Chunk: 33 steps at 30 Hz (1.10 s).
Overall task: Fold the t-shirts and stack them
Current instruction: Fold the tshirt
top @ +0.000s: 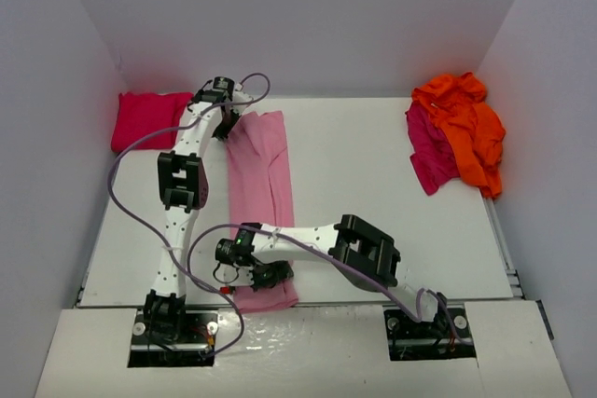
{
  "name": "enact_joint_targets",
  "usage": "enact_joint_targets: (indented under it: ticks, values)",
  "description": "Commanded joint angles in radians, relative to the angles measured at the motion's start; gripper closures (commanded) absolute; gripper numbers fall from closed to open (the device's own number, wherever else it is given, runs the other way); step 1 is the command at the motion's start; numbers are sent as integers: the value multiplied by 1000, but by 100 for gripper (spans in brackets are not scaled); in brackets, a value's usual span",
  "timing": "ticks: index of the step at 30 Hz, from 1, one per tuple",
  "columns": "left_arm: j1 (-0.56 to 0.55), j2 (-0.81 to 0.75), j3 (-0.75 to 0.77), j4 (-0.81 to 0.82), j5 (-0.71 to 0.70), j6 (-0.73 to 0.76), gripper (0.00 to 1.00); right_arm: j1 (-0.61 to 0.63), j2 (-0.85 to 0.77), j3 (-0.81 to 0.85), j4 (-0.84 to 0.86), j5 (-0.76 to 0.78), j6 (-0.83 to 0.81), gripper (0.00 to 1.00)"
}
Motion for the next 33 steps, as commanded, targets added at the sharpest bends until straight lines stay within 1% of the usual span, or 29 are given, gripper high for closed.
enact_joint_targets:
  ticks: [1, 2, 3, 5, 6, 7, 8, 9, 11, 13, 16, 19, 20, 22, 23, 25, 26, 27, 28, 29, 31, 33]
  values:
    - [1, -157, 38, 45, -35, -46, 89, 8, -31, 12, -27, 42, 29, 100]
    - [9, -204, 3, 59, -25, -49, 88, 0, -76, -2, -20, 107, 40, 100]
    - [16, -212, -3, 74, -12, -56, 87, -1, -83, -4, -18, 145, 42, 100]
    - [31, -300, -68, 84, 49, -62, 79, -42, -148, -9, -19, 270, 55, 100]
    - [35, -329, -83, 87, 79, -62, 76, -62, -181, -14, -12, 300, 53, 100]
    - [35, -378, -105, 94, 84, -65, 71, -95, -242, -32, 10, 322, 41, 100]
    - [35, -402, -142, 100, 97, -66, 61, -119, -264, -43, 29, 361, 33, 99]
    - [32, -424, -152, 93, 122, -61, 57, -156, -291, -37, 43, 386, 40, 99]
    - [19, -447, -152, 61, 160, -54, 55, -229, -348, -21, 61, 403, 42, 99]
    - [10, -446, -146, 27, 190, -54, 54, -270, -408, 3, 68, 410, 41, 99]
    - [-4, -439, -159, -18, 248, -37, 55, -331, -487, -1, 72, 429, 33, 99]
    - [-31, -452, -260, -1, 297, -22, 56, -430, -563, -20, 94, 453, 24, 99]
    - [-32, -457, -267, 0, 301, -20, 56, -437, -588, -22, 97, 455, 20, 99]
    - [-60, -456, -337, 9, 325, 4, 61, -526, -653, -8, 120, 453, 14, 98]
    - [-79, -449, -366, 18, 308, 5, 62, -570, -682, 2, 124, 445, 13, 96]
    - [-97, -422, -381, 21, 287, 0, 64, -601, -715, 4, 129, 432, 10, 91]
    - [-105, -396, -369, 12, 281, -4, 65, -604, -733, -1, 129, 418, 11, 91]
    - [-114, -369, -350, -10, 278, -4, 69, -604, -746, -8, 129, 407, 15, 91]
    - [-125, -343, -328, -45, 279, 2, 77, -604, -755, -17, 130, 400, 19, 91]
    - [-132, -314, -304, -63, 277, 5, 82, -605, -763, -26, 131, 391, 23, 91]
    - [-142, -273, -284, -81, 275, 13, 88, -606, -772, -53, 131, 379, 28, 91]
    - [-152, -219, -240, -111, 264, 27, 91, -606, -768, -79, 133, 374, 35, 91]
